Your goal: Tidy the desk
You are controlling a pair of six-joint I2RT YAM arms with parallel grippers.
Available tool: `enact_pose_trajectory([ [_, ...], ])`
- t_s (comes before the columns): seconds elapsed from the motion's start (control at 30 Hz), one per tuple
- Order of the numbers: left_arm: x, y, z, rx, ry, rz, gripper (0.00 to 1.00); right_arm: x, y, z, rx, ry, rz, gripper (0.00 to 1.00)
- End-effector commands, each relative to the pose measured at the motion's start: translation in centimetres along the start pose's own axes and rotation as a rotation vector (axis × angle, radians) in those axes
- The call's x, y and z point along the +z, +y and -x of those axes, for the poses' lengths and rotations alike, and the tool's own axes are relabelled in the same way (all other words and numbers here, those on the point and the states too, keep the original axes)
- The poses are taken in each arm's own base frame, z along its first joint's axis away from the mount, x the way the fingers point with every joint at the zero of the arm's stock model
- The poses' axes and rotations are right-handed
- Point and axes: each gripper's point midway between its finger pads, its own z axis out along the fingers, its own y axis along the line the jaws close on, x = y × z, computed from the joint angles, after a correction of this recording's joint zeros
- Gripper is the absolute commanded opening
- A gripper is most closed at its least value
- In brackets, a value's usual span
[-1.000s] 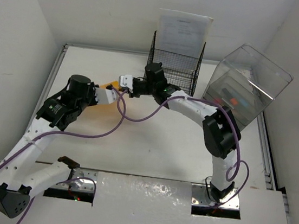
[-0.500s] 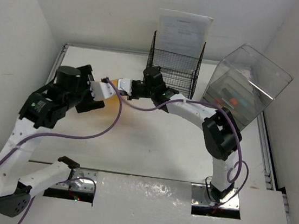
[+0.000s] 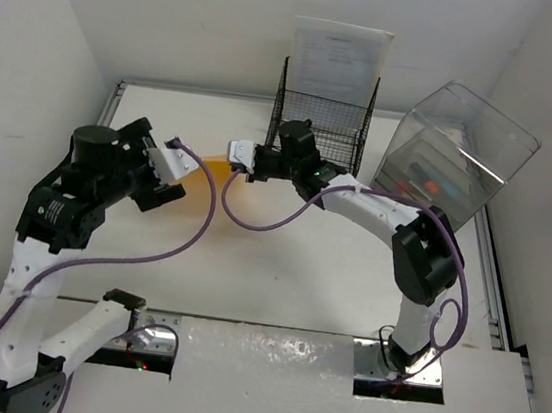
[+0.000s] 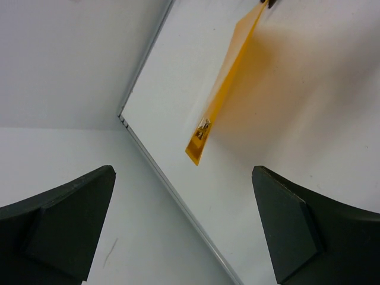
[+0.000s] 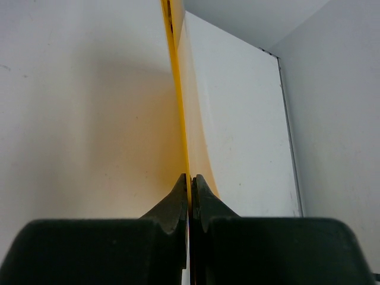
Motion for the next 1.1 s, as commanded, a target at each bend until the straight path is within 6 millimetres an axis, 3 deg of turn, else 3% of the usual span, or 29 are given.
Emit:
enact_pose_trajectory([
  [0.0,1.2,2.5,1.8,-0.047,-0.100,0.027,1.00,-2.2,-1.5,3.7,-0.001,-0.088,-0.023,0.00],
  [0.03,2.1,3.8,1.1,-0.081,-0.098,0.019,1.00,-2.6,-1.7,3.7,0.008,-0.089,-0.026,0.00],
  [0.07,1.3,4.6,1.1,-0.092,-0.113,0.032,1.00,-2.8,-1.9,3.6,0.014,-0.087,-0.030,0.00],
  [0.1,2.6,5.2,0.0,-0.129,-0.094,-0.008,1.00,-3.1,-2.2,3.6,0.022,-0.087,-0.032,0.00],
  [0.13,2.3,5.5,-1.2,-0.205,-0.115,-0.059,1.00,-3.3,-2.3,3.7,0.027,-0.090,-0.034,0.00],
  [0.17,1.1,7.2,-0.5,-0.177,-0.156,-0.054,1.00,-3.4,-2.5,3.8,0.039,-0.091,-0.030,0.00],
  [0.2,2.0,7.7,-1.6,-0.215,-0.164,-0.113,1.00,-3.4,-2.6,3.7,0.047,-0.091,-0.027,0.00],
  [0.23,-0.1,8.0,-1.3,-0.284,-0.221,-0.150,1.00,-3.4,-2.8,3.5,0.059,-0.091,-0.024,0.00],
  [0.3,-0.1,8.9,-3.2,-0.328,-0.239,-0.172,1.00,-3.4,-3.4,3.1,0.088,-0.094,-0.024,0.00],
  [0.4,1.5,7.2,-5.1,-0.297,-0.234,-0.221,1.00,-3.1,-3.9,2.9,0.098,-0.094,-0.025,0.00],
  [0.53,3.9,3.5,-7.7,-0.261,-0.255,-0.312,1.00,-3.0,-4.7,3.3,0.088,-0.110,-0.040,0.00],
  [0.6,4.8,2.8,-8.3,-0.260,-0.267,-0.321,1.00,-2.8,-5.1,3.8,0.085,-0.120,-0.044,0.00],
  [0.83,9.2,3.8,-9.2,-0.302,-0.244,-0.256,1.00,-2.4,-5.9,5.0,0.078,-0.169,-0.033,0.00],
  [0.9,10.3,6.0,-8.9,-0.259,-0.277,-0.172,1.00,-2.3,-5.9,5.1,0.081,-0.168,-0.030,0.00],
  [1.07,13.8,4.6,-8.1,-0.248,-0.296,-0.227,1.00,-2.2,-6.1,4.8,0.076,-0.154,-0.021,0.00],
])
